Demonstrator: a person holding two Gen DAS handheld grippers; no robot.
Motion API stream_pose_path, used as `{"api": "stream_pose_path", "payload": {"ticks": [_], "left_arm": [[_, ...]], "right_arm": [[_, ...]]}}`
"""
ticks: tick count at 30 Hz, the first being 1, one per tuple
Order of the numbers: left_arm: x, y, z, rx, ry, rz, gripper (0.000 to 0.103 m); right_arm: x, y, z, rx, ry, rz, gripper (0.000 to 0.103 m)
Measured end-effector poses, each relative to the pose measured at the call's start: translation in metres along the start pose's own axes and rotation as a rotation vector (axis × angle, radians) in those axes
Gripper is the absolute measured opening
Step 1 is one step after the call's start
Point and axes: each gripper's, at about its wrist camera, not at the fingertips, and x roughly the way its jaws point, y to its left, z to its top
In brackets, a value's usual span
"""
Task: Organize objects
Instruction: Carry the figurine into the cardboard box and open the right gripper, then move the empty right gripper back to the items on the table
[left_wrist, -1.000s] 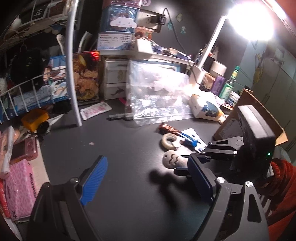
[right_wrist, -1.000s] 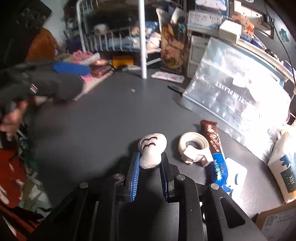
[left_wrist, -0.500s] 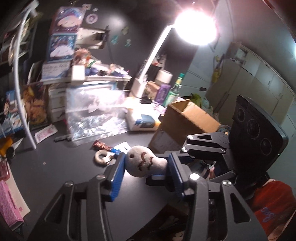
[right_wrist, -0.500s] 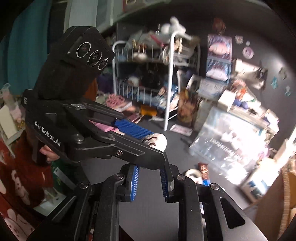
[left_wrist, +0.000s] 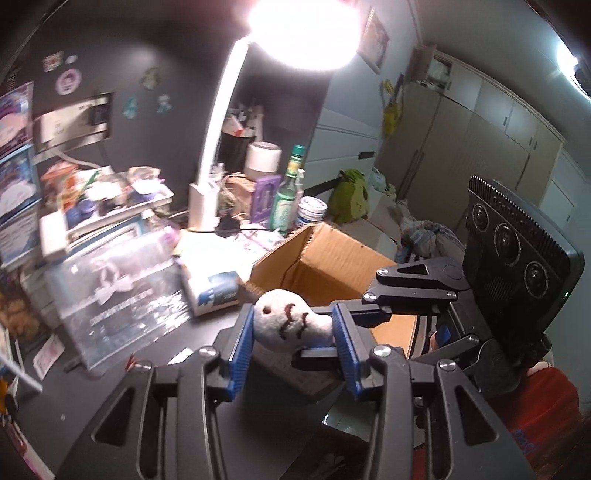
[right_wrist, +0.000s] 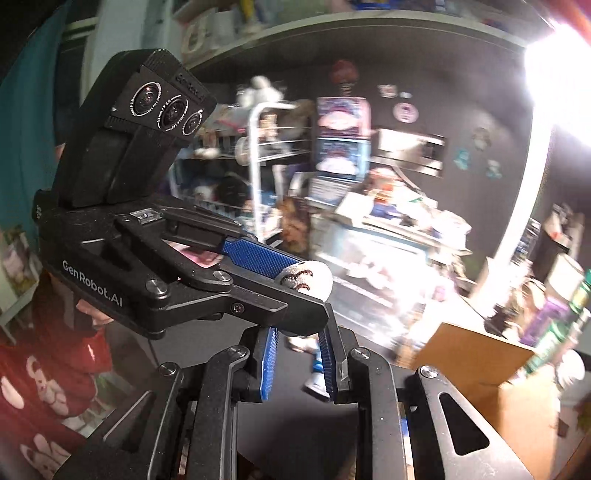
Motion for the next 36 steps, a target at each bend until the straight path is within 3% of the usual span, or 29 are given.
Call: {"api": "stream_pose_path", "payload": {"ticks": [7, 13, 14, 16, 17, 18, 20, 25, 27, 31, 33, 35, 36], "left_arm": [[0.063, -0.017, 0.031, 0.046, 0.093, -0.058, 0.039], [0.097, -0.023, 0.039, 0.063, 0.159, -0.044, 0.04], [0.1, -0.023, 0.04, 0.065, 0.166, -0.037, 0.042], [0.104, -0.024, 0.042, 0.063, 0.167, -0.027, 0.061], [0.104, -0.024, 0.043, 0.066, 0.158, -0.016, 0.067], [0.105, -0.024, 0.045, 0.07, 0.151, -0.005, 0.073], [0.098, -0.023, 0.045, 0.07, 0.132, 0.01, 0.075], [0.08, -0.015, 0.043, 0.061, 0.088, 0.048, 0.08], [0.072, -0.013, 0.04, 0.06, 0.064, 0.066, 0.084], [0.048, -0.004, 0.029, 0.055, 0.017, 0.121, 0.085], [0.034, 0.003, 0.023, 0.045, -0.008, 0.145, 0.085], [0.017, 0.011, 0.014, 0.033, -0.036, 0.182, 0.085], [0.007, 0.015, 0.008, 0.028, -0.052, 0.211, 0.086]], "right_arm": [[-0.018, -0.063, -0.015, 0.089, 0.07, -0.083, 0.017], [-0.017, -0.096, -0.029, 0.125, 0.137, -0.094, 0.017], [-0.014, -0.1, -0.031, 0.127, 0.152, -0.101, 0.018], [-0.011, -0.107, -0.034, 0.134, 0.179, -0.115, 0.019], [-0.011, -0.111, -0.036, 0.138, 0.193, -0.122, 0.022], [-0.009, -0.115, -0.038, 0.143, 0.209, -0.129, 0.031], [-0.009, -0.121, -0.042, 0.152, 0.221, -0.135, 0.041], [-0.007, -0.125, -0.042, 0.165, 0.228, -0.144, 0.043], [-0.006, -0.122, -0.04, 0.163, 0.234, -0.15, 0.057], [-0.006, -0.117, -0.037, 0.151, 0.227, -0.169, 0.075], [-0.008, -0.111, -0.032, 0.146, 0.206, -0.174, 0.091], [-0.012, -0.102, -0.025, 0.131, 0.16, -0.184, 0.102], [-0.014, -0.094, -0.02, 0.117, 0.134, -0.194, 0.103]]}}
